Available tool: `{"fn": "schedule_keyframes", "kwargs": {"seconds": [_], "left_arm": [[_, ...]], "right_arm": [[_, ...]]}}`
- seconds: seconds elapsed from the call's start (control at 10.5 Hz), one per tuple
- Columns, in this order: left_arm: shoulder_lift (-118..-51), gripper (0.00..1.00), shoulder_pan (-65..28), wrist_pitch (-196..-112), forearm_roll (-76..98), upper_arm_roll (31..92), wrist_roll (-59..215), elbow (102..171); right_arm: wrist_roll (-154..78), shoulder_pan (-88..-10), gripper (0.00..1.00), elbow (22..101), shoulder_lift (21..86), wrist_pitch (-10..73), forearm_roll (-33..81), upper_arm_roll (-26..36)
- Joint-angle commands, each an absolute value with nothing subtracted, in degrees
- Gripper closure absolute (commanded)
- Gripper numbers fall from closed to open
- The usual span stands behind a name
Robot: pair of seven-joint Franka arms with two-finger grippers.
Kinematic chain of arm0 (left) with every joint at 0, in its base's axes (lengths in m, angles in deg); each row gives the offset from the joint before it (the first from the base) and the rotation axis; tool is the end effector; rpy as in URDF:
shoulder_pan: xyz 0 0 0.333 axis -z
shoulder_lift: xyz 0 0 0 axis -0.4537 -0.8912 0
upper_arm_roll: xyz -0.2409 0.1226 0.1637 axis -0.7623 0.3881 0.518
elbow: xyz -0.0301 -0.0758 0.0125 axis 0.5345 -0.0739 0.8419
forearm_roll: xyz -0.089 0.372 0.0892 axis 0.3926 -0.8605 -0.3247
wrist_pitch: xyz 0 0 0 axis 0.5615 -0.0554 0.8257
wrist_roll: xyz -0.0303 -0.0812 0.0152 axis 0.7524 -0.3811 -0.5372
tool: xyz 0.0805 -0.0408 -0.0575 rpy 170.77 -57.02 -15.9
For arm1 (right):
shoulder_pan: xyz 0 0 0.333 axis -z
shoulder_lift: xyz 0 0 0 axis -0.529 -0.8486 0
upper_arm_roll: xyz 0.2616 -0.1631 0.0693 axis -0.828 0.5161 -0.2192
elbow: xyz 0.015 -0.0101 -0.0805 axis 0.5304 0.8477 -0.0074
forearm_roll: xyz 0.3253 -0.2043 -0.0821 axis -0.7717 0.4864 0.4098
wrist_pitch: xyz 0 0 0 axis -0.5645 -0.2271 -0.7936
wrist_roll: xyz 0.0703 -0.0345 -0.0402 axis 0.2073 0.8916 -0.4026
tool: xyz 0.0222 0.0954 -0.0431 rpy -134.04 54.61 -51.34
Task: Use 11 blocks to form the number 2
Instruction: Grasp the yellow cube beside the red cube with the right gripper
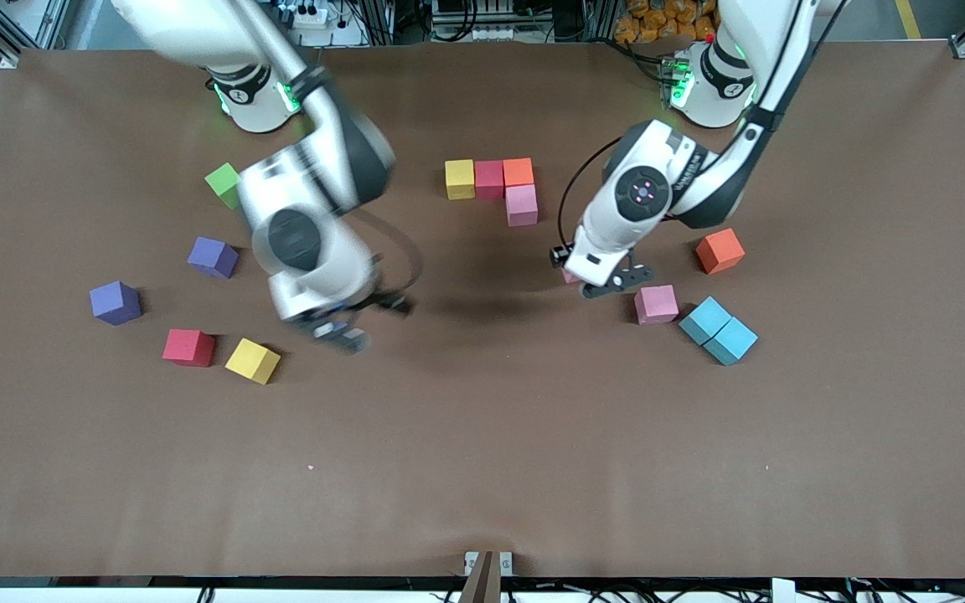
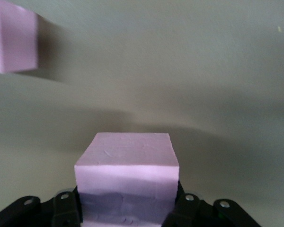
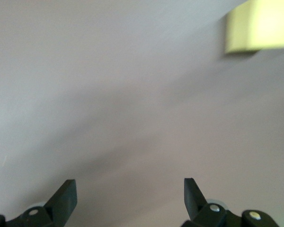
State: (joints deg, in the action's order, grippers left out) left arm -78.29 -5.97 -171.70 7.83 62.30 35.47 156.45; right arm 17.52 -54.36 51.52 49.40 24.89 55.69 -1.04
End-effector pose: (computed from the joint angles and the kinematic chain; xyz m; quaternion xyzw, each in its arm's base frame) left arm 0.4519 -0.3587 0.2619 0.9872 0.1306 -0.0830 0.0383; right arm 0.6189 0.2691 0.3598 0.9637 -0.2546 -0.0802 0.0042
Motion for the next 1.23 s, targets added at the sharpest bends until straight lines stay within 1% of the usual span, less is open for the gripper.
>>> {"fn": "schedule_keyframes", "kwargs": {"seconds": [0.0, 0.09, 0.19, 0.28, 0.38, 0.76, 1.14], "left_arm": [[-77.8, 1.00, -1.9, -179.6, 6.1, 62.2, 36.2, 161.3], [-78.2, 1.00, -0.6, -180.9, 5.3, 62.2, 36.2, 161.6], [-78.9, 1.00, 0.7, -181.1, 5.3, 62.2, 36.2, 161.5], [-79.5, 1.00, 1.1, -182.1, 5.2, 62.2, 36.2, 161.5], [-80.6, 1.00, 1.8, -183.4, 5.2, 62.2, 36.2, 161.4], [-83.8, 1.00, 3.7, -186.3, 5.2, 62.4, 35.9, 161.1], [-84.7, 1.00, 3.6, -186.4, 5.4, 62.2, 33.8, 160.9]], "right_arm": [[16.6, -46.0, 0.00, 52.7, 48.6, 27.0, 56.8, -2.3], [12.7, -45.0, 0.00, 55.4, 48.2, 30.4, 57.5, -2.3], [11.9, -45.2, 0.00, 60.2, 48.1, 37.6, 58.0, -2.3], [11.2, -45.6, 0.00, 65.0, 48.1, 44.8, 61.2, -2.3], [9.1, -45.0, 0.00, 66.5, 47.8, 46.7, 65.0, -2.3], [-9.4, -38.7, 0.00, 67.0, 47.8, 44.7, 65.1, -2.5], [-10.5, -36.2, 0.00, 67.5, 46.8, 45.7, 64.7, -2.6]]}}
